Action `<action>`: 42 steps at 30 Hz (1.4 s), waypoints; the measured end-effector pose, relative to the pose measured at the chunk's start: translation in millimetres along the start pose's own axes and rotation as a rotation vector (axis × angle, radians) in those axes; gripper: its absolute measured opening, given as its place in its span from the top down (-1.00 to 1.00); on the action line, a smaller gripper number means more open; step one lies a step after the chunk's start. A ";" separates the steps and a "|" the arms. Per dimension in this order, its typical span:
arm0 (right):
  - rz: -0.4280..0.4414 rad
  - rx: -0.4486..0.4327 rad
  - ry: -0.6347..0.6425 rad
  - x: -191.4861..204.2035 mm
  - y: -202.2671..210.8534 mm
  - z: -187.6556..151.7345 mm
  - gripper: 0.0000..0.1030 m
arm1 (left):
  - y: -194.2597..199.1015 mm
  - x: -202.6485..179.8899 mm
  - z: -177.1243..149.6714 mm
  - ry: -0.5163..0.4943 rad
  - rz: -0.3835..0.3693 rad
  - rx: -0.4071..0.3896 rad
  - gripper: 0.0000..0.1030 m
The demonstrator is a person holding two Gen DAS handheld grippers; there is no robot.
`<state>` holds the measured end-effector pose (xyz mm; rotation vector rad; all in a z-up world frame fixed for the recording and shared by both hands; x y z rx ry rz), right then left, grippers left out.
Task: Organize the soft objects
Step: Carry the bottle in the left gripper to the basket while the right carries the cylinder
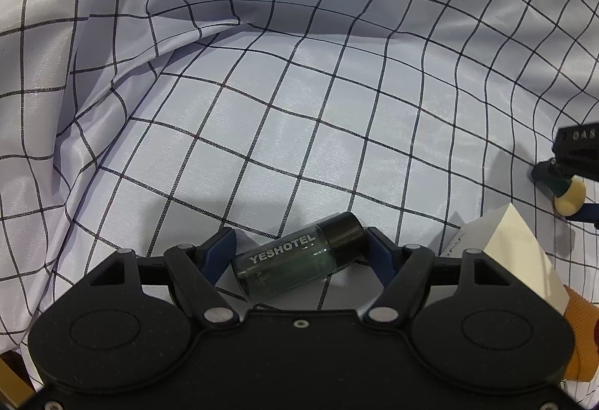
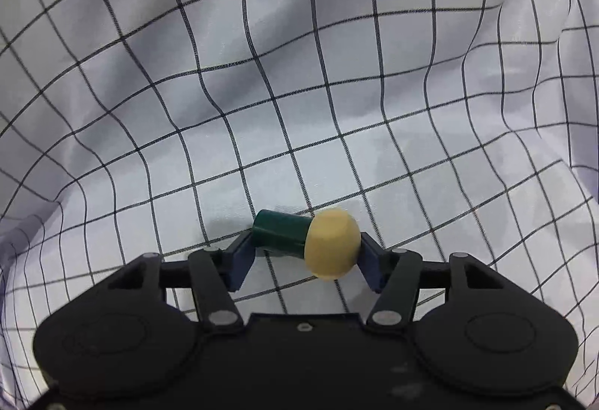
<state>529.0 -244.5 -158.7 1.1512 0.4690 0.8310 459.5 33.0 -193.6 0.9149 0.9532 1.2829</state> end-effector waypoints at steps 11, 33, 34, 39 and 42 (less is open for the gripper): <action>0.099 -0.083 0.089 -28.2 50.6 -10.5 -0.13 | 12.1 9.2 16.0 0.066 -0.060 -0.033 -0.33; 0.324 -0.335 0.273 -129.6 234.8 -131.6 -0.13 | 212.4 -33.3 -56.2 -0.144 -0.068 -0.403 -0.33; 0.335 -0.347 0.276 -136.2 241.6 -138.3 -0.13 | 221.4 -36.9 -65.3 -0.158 -0.068 -0.417 -0.33; 0.355 -0.419 0.284 -167.2 279.6 -186.4 -0.13 | 251.0 -51.4 -111.0 -0.203 -0.088 -0.456 -0.33; 0.355 -0.445 0.277 -186.8 289.2 -212.6 -0.13 | 260.3 -55.9 -140.5 -0.224 -0.079 -0.475 -0.33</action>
Point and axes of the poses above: each gripper's, at about its wrist camera, not at the fingertips, and y roughly against the way its jaws point, x to its left, z to its top, the point moved 9 cm from there along -y, roughly the way its jaws point, and after that the axes turned 5 degrees about -y, right-handed, at the moved point
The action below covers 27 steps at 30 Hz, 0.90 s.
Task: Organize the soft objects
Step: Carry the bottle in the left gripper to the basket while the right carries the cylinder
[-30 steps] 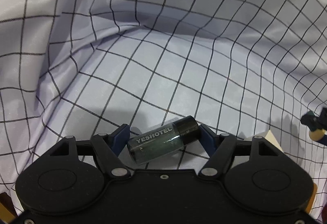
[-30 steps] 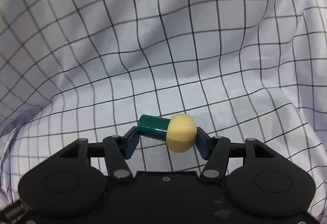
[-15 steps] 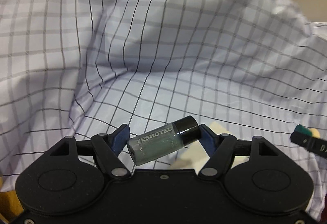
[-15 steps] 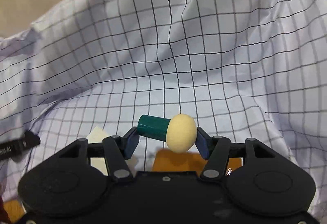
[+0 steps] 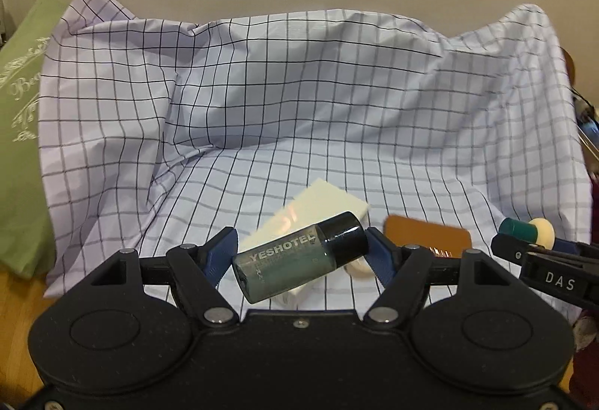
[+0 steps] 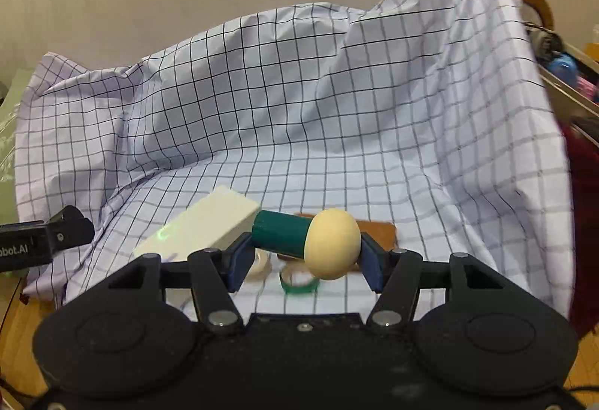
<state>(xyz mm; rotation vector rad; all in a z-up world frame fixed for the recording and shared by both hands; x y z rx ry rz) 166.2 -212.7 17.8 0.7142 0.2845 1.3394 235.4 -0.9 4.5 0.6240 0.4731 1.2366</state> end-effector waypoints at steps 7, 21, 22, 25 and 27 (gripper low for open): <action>-0.029 -0.007 -0.019 -16.5 41.9 -54.2 -0.13 | 23.5 -26.1 -53.3 -0.024 -0.034 0.052 -0.33; -0.018 -0.027 -0.065 -30.2 102.5 -105.5 -0.14 | 32.0 -44.9 -128.7 0.036 -0.033 0.143 -0.33; -0.022 -0.025 -0.064 -30.6 101.7 -107.3 -0.14 | 29.8 -45.2 -131.8 0.042 -0.042 0.154 -0.33; -0.038 -0.012 -0.065 -30.4 96.4 -113.3 -0.14 | 22.2 -46.9 -141.2 0.045 -0.044 0.185 -0.33; -0.034 0.004 -0.062 -29.4 93.4 -117.4 -0.14 | 20.8 -47.2 -146.4 0.044 -0.040 0.192 -0.33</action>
Point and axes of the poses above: each gripper's, at about its wrist camera, not at the fingertips, and y roughly against the way its jaws point, x to its left, z to its top, the point moved 9 cm from there along -y, roughly the way its jaws point, and after that the axes turned 5 degrees about -y, right-handed, at the moved point
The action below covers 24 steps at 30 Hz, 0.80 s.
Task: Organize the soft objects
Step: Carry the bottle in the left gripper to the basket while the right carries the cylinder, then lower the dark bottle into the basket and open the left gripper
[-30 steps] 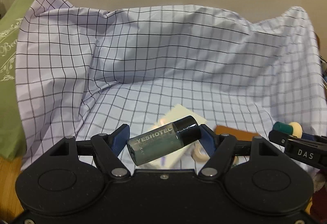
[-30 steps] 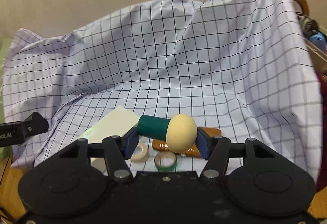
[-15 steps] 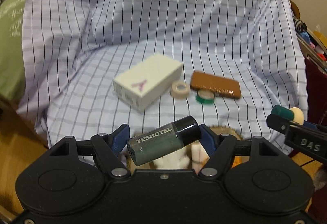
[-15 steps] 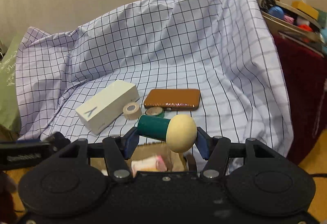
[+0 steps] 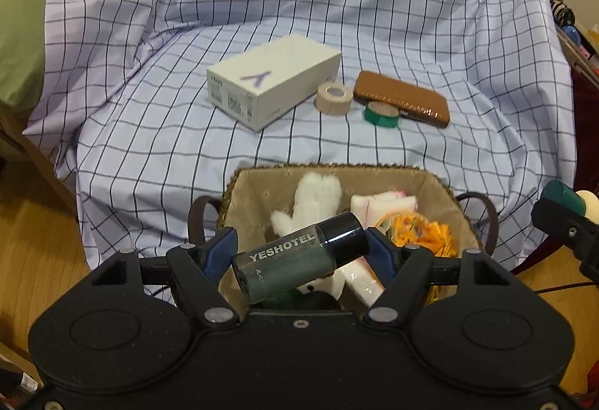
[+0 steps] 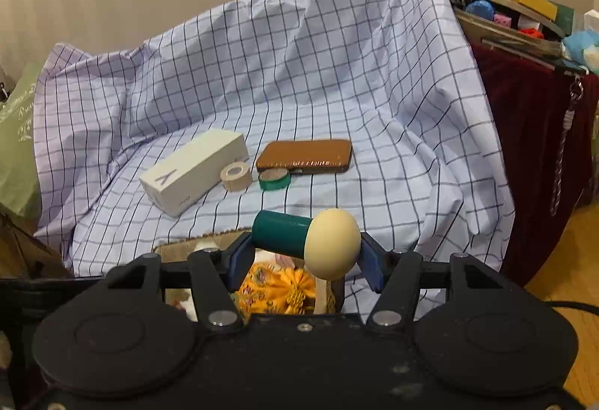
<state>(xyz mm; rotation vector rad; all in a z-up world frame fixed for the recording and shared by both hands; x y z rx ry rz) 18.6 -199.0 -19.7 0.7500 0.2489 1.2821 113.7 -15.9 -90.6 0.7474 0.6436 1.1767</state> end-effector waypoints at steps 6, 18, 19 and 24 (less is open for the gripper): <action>-0.010 0.010 0.012 0.6 -2.6 -8.3 -0.14 | -1.9 4.3 -10.0 0.017 0.011 0.015 -0.37; -0.013 0.040 0.032 4.0 -9.9 -15.3 -0.14 | 11.9 15.6 -15.3 0.058 0.078 -0.047 -0.61; -0.014 0.043 0.038 4.4 -10.9 -15.9 -0.14 | 14.2 17.3 -15.8 0.061 0.090 -0.056 -0.61; -0.017 0.055 0.062 9.1 -16.5 -19.5 -0.15 | 20.7 21.6 -18.8 0.068 0.114 -0.078 -0.65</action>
Point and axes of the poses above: each gripper's, at about its wrist camera, not at the fingertips, and y roughly against the way its jaws point, x to its left, z to its top, the point moved 9 cm from there along -y, roughly the way its jaws point, and after that the axes turned 5 degrees about -y, right-handed, at the moved point
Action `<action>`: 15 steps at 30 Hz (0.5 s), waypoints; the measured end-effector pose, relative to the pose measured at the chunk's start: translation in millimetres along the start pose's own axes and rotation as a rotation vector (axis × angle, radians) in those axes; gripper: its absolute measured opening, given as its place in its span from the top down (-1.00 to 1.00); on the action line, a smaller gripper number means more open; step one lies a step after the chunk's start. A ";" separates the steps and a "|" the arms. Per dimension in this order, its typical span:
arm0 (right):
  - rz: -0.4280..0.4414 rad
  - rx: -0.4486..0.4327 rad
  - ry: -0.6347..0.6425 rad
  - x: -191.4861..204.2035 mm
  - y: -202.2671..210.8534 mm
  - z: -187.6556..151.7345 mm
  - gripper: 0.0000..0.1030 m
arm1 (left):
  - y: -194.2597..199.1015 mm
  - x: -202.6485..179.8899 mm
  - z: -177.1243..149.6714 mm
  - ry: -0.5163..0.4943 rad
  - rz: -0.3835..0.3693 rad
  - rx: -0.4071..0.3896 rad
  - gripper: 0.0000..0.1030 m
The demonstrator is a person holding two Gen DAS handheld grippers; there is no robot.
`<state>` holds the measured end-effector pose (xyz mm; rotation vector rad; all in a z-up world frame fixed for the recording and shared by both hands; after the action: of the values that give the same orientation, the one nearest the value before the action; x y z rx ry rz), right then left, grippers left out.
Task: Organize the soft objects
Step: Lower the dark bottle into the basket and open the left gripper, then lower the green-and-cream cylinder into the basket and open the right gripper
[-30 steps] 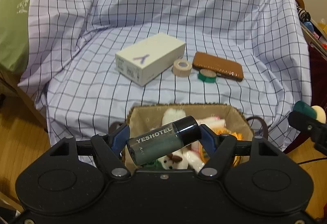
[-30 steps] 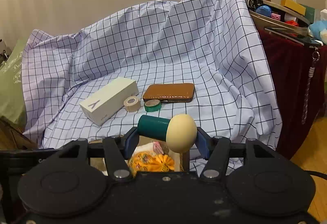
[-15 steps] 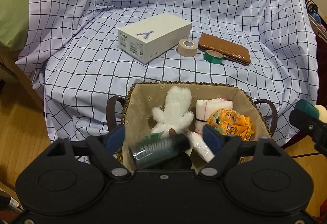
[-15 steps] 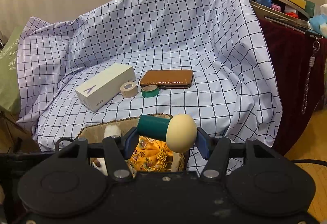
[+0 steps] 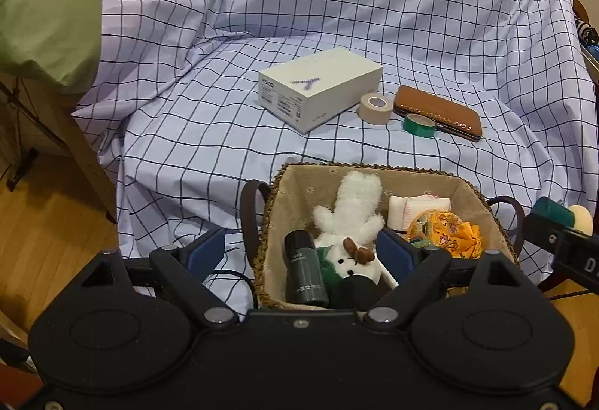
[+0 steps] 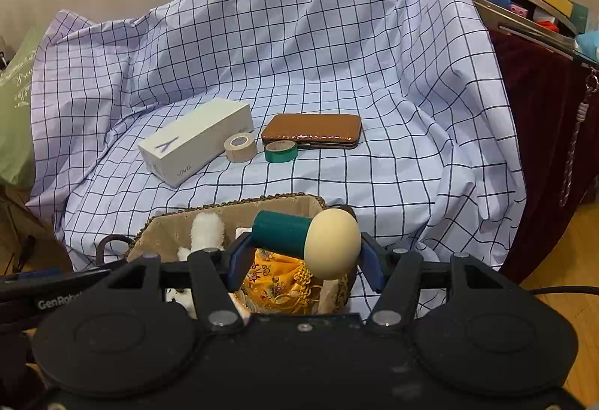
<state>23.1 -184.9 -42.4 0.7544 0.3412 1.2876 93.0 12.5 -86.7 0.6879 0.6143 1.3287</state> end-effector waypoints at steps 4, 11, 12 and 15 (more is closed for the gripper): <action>0.007 0.001 0.015 5.8 -4.2 0.8 -0.15 | -0.8 2.6 -2.7 0.011 0.004 0.009 -0.67; 0.031 0.008 0.029 14.5 -8.1 -1.1 -0.24 | -1.7 -1.4 -7.6 -0.002 -0.001 0.020 -0.68; 0.029 0.008 0.031 14.7 -7.7 -1.5 -0.24 | -1.4 -1.7 -7.9 -0.004 -0.001 0.020 -0.68; 0.029 0.010 0.027 13.2 -6.7 -1.8 -0.25 | -1.0 -2.5 -8.8 -0.004 -0.005 0.022 -0.69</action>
<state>30.5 -172.5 -45.9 0.7537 0.3598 1.3251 86.7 10.7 -93.2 0.7068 0.6278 1.3171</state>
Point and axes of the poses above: each gripper's, at about its wrist camera, not at the fingertips, and y roughly against the way its jaws point, x to its left, z to its top, the point moved 9 cm from there along -y, roughly the way its jaws point, and after that the axes turned 5 degrees about -y, right-handed, at the moved point
